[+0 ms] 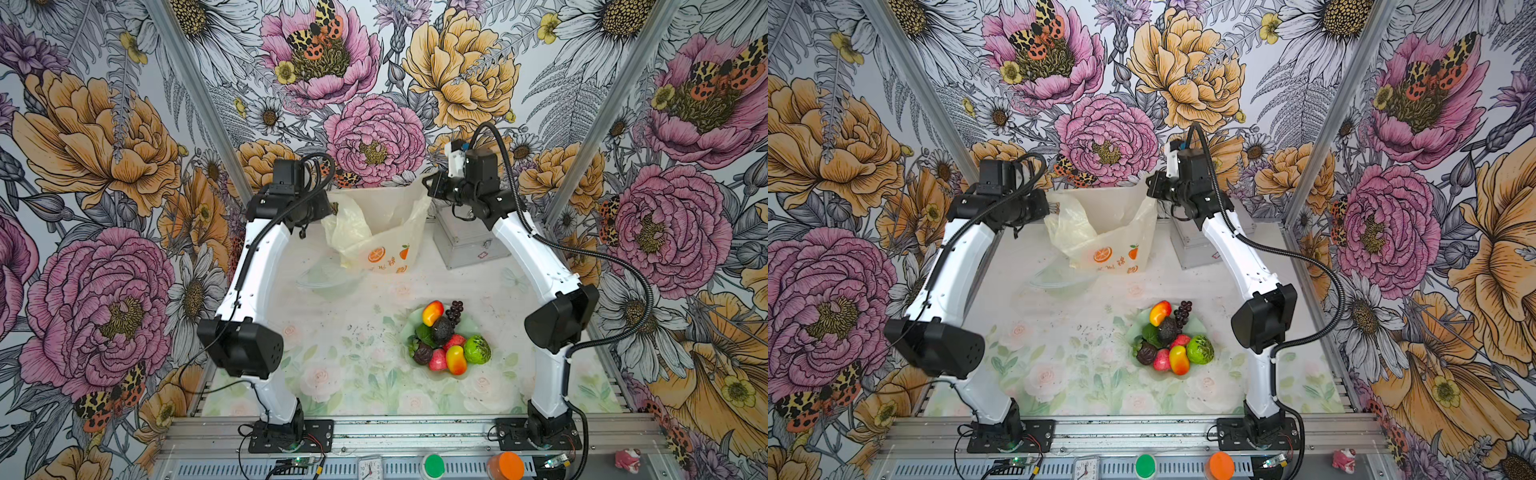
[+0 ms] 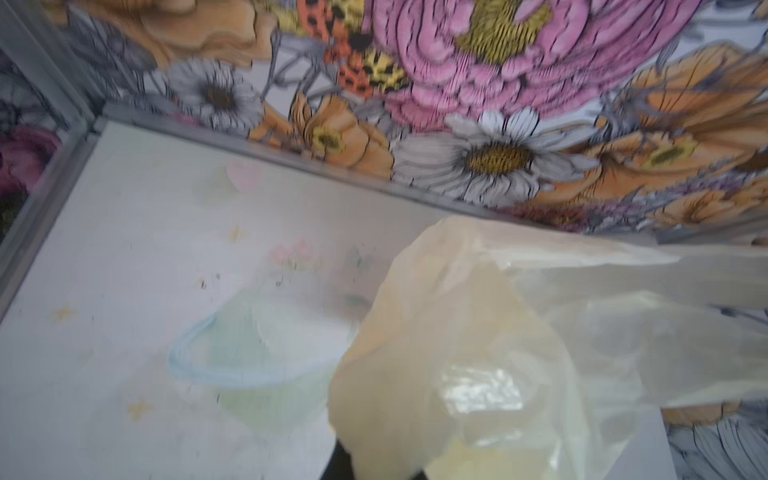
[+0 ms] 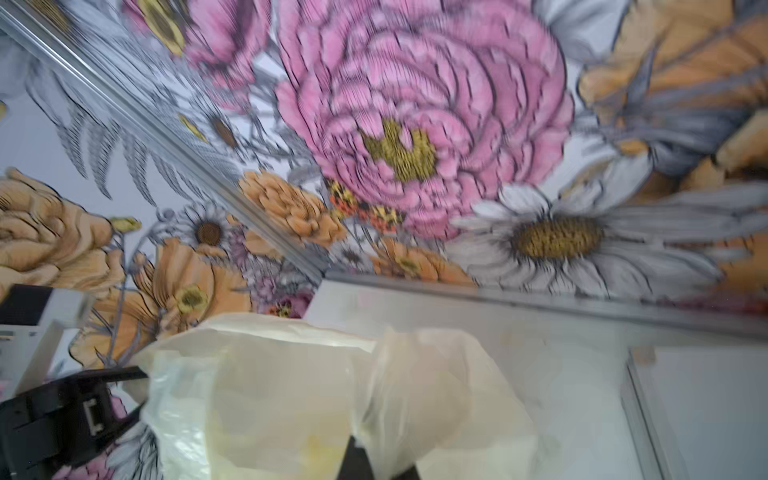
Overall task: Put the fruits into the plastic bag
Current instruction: 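Lift the bag up again with both grippers to open it wider, then lower the bag back onto the table with both grippers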
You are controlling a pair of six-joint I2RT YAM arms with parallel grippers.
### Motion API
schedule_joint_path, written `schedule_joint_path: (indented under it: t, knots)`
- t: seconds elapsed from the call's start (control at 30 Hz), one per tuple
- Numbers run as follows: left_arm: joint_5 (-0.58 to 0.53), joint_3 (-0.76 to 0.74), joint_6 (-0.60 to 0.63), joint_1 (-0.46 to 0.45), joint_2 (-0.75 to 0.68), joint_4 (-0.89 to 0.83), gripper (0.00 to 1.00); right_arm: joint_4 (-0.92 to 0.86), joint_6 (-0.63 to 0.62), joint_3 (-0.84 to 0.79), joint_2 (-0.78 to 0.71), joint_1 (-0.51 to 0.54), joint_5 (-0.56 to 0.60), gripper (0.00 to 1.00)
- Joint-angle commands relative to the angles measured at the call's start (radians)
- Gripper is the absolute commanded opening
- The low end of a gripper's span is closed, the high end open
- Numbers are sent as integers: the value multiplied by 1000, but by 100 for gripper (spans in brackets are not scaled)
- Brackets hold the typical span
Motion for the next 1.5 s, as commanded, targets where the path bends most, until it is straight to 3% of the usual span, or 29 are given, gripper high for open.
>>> schedule_joint_path:
  t: [0.0, 0.03, 0.1, 0.23, 0.33, 0.4, 0.43, 0.5, 0.57, 0.6, 0.7, 0.83, 0.97, 1.47]
  knots:
    - [-191, 437, 96, -115, 27, -19, 0, 52, -188, 383, 5, 69, 47, 0]
    - [-227, 544, 126, -142, 40, 3, 0, 56, -232, 489, 29, 88, 51, 0]
    - [-223, 603, 152, -163, 14, 72, 0, 78, -286, 599, 38, 116, 52, 0]
    - [-271, 436, 283, -239, -152, 242, 0, 140, -374, 480, -77, 164, 54, 0]
    - [-404, -14, 453, -332, -359, 491, 0, 156, -419, 182, -188, 196, 82, 0]
    - [-428, -387, 413, -287, -493, 621, 0, 191, -363, -152, -250, 197, 156, 0]
    - [-411, -581, 330, -219, -531, 626, 0, 180, -296, -309, -244, 185, 173, 0]
    - [-273, -819, 106, -48, -500, 517, 0, 11, -96, -430, -148, 137, 84, 0]
    - [-76, -934, 15, 57, -389, 393, 0, -17, 28, -534, -90, 125, 1, 0]
    - [-22, -963, 9, 75, -344, 354, 0, -15, 34, -558, -87, 135, 2, 0]
    - [-23, -984, 12, 85, -344, 320, 0, -26, 4, -510, -90, 142, 28, 0]
    - [-15, -856, 21, 129, -336, 277, 0, -77, 19, -309, -34, 96, 11, 0]
    - [5, -768, 36, 127, -303, 249, 0, -76, 31, -214, 14, 75, -11, 0]
    - [91, -991, 29, 93, -338, 253, 0, -72, 35, -489, -38, 40, -33, 0]
